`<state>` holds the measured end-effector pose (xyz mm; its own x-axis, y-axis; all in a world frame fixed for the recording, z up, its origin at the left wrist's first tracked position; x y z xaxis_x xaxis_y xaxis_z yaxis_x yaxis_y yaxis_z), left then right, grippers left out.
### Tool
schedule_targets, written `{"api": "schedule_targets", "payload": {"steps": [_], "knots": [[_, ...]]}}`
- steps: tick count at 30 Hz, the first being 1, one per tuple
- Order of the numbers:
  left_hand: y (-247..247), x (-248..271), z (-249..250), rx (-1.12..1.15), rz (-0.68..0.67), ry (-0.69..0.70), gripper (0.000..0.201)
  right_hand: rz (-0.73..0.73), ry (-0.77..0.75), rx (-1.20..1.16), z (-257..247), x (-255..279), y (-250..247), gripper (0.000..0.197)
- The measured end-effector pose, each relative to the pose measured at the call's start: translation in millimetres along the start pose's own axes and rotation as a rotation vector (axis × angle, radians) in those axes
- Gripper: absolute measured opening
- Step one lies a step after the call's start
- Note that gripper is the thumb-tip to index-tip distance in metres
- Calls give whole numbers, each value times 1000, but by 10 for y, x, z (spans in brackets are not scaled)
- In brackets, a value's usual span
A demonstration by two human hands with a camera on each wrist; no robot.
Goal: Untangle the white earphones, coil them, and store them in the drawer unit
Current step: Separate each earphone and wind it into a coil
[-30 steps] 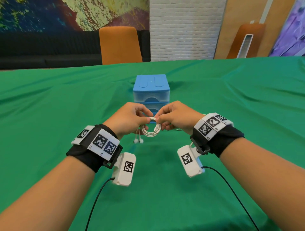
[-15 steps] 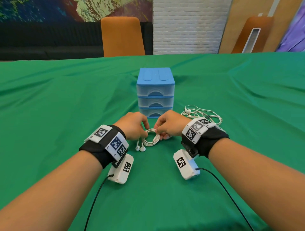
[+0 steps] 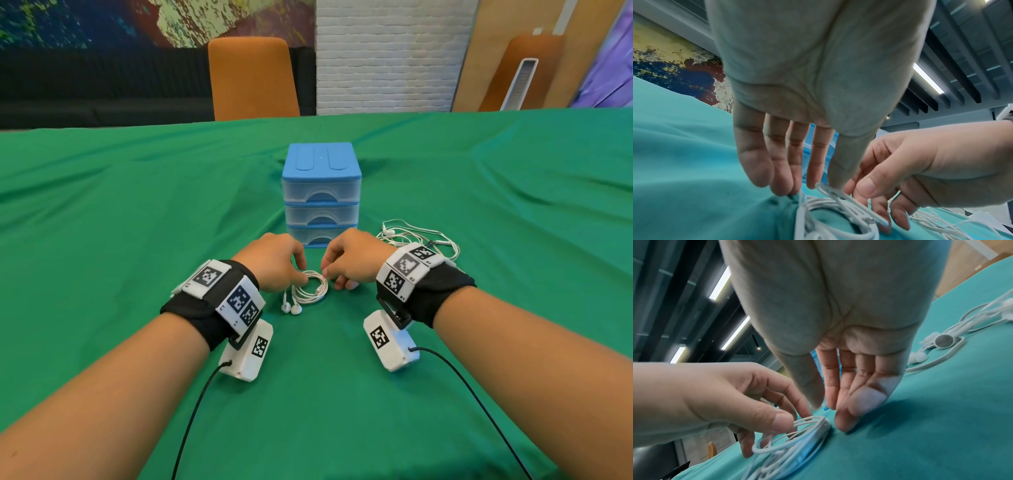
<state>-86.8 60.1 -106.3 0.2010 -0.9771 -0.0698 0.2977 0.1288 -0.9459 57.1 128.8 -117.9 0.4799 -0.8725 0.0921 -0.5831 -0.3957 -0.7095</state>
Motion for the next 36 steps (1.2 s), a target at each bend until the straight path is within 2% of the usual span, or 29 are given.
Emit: {"api": "schedule_targets", "payload": {"steps": [6, 12, 18, 21, 23, 25, 27, 29, 33, 36], "knots": [[-32, 1, 27, -5, 20, -14, 31, -5, -11, 3, 59, 42, -59, 6], [-66, 16, 73, 0, 32, 12, 31, -5, -48, -8, 58, 96, -123, 8], [-183, 62, 196, 95, 178, 93, 16, 24, -117, 59, 71, 144, -261, 11], [-274, 95, 403, 230, 284, 191, 6, 65, -133, 89, 128, 158, -498, 10], [-278, 102, 579, 295, 299, 240, 6, 116, -135, 117, 206, 180, -711, 9], [-189, 85, 753, 299, 200, 267, 7, 171, -134, 193, 317, 222, -931, 8], [-22, 77, 915, 238, 2, 286, 15, 190, -107, 305, 460, 273, -1104, 12], [147, 90, 1065, 143, -170, 323, 27, 142, -66, 411, 612, 332, -1176, 19], [353, 128, 1329, 21, -268, 439, 39, -29, -32, 543, 825, 484, -1058, 31], [456, 144, 1415, -51, -316, 449, 36, -43, -80, 626, 853, 521, -970, 24]]}}
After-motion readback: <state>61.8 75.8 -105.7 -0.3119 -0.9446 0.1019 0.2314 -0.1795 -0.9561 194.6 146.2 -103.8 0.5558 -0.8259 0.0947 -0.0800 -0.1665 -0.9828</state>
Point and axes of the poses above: each hand's wrist, its own x-axis away from the middle knuckle, its own y-axis out of the palm, z = x × y, the point moved 4 cm from there along -x, towards the middle knuckle, and after that the axes turned 12 degrees about z, right-handed, at the moved point
